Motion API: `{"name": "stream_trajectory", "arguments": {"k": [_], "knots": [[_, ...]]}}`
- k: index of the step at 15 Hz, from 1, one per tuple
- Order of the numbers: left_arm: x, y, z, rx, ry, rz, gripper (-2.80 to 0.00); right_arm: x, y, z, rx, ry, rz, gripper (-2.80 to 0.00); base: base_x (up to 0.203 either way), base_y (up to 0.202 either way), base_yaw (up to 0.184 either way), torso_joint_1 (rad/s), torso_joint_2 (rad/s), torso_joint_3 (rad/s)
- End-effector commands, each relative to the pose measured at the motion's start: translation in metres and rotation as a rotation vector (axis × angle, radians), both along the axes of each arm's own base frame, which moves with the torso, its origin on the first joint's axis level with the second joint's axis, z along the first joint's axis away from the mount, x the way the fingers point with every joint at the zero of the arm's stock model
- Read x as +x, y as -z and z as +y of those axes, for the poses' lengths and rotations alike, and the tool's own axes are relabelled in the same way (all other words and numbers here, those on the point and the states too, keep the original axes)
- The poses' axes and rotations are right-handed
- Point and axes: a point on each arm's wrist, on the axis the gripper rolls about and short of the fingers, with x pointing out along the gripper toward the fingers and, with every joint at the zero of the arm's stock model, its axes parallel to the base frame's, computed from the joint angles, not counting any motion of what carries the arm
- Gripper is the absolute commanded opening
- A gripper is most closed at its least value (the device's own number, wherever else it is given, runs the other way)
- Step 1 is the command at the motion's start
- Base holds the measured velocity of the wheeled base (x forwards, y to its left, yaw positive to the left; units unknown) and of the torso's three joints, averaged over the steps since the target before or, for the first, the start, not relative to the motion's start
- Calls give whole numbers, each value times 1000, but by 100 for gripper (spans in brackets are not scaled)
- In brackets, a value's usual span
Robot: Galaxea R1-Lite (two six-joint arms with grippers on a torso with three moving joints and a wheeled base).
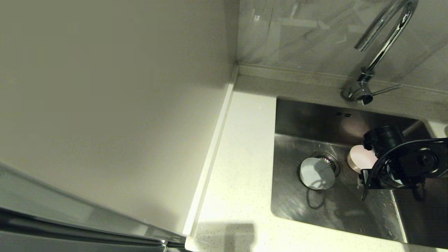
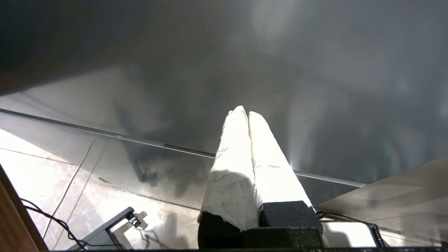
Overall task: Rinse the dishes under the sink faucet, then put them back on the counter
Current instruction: Put a bowl back to the table from the sink
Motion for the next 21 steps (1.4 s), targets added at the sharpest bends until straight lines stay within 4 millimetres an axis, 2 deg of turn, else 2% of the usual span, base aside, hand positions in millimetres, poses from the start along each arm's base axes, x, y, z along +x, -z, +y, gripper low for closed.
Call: {"name": "stream_trajectory", "arguments": {"k": [1,6,11,13,16,19,21], "knots": [[0,0,0,-1,-1,-4,-280,-5,1,1,-3,0,12,0,0,0,0,0,0,0],[0,0,0,0,-1,-3,-280,-17,8,5,13,10,26,0,0,0,0,0,0,0],[0,0,0,0,-1,-3,-280,-2,29,23,46,4,16,0,0,0,0,0,0,0],[0,0,0,-1,-1,-4,-280,12,32,33,54,-20,-22,0,0,0,0,0,0,0],[0,0,0,-1,-1,-3,-280,50,40,49,120,35,-117,0,0,0,0,0,0,0],[0,0,0,-1,-1,-3,-280,62,51,62,153,55,-121,0,0,0,0,0,0,0],[0,0,0,-1,-1,-3,-280,73,67,65,158,69,-107,0,0,0,0,0,0,0]]}}
